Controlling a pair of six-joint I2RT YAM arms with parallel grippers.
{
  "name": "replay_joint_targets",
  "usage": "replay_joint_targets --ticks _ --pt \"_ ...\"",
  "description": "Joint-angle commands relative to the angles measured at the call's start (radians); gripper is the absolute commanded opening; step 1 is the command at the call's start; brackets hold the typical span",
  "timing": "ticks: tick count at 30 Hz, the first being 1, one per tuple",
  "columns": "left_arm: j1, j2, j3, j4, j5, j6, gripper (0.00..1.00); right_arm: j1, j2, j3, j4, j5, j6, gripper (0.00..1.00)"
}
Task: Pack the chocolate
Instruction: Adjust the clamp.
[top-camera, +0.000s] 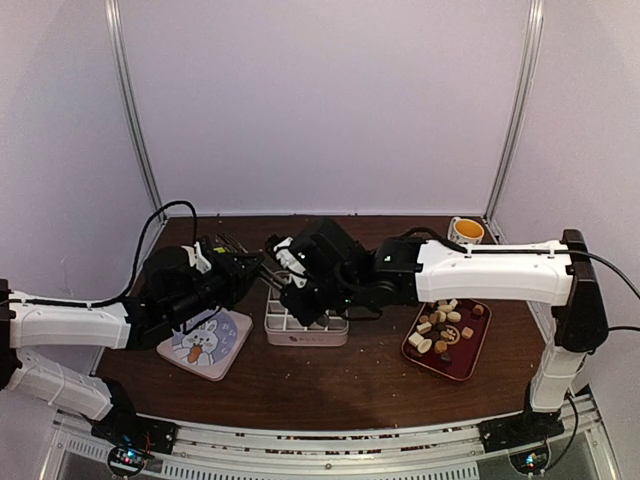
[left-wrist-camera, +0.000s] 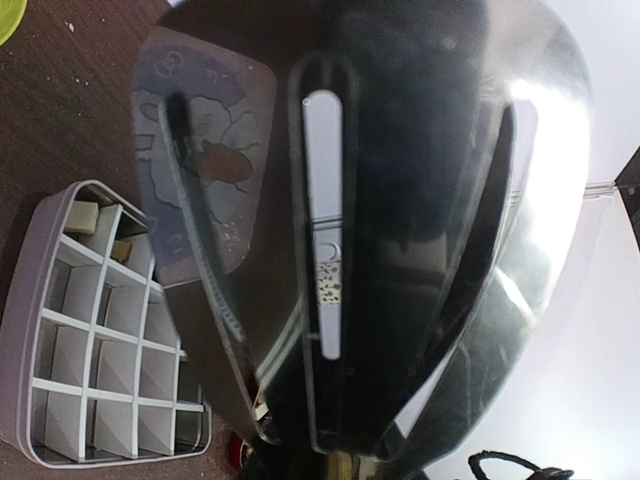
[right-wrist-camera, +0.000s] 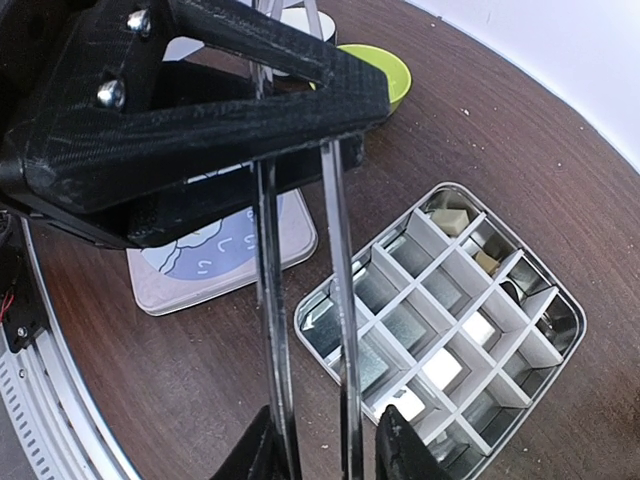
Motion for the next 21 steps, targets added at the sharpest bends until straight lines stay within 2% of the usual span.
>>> replay_joint_targets --ticks 1,6,9,13,21 --pt "-0.003 -0.013 -0.002 0.053 0.011 -0.009 0.14 0.007 0.019 0.035 -0.004 0.021 -0.01 0.28" --pt "-0.004 -0.01 -0.002 0.053 0.012 -0.012 0.14 0.01 0.021 0.042 -0.008 0.025 -0.012 0.24" --pt "-0.003 -0.012 -0.003 0.052 0.009 -0.005 0.2 0.01 0.015 0.041 -0.01 0.032 -0.01 0.21" --pt "-0.004 -0.02 -0.005 0.031 -0.003 0.006 0.39 0.009 0.005 0.038 -0.012 0.048 -0.002 0.17" --pt "-0.003 -0.044 -0.005 -0.019 -0.03 0.026 0.62 0.006 -0.024 0.021 0.004 0.076 0.028 0.14"
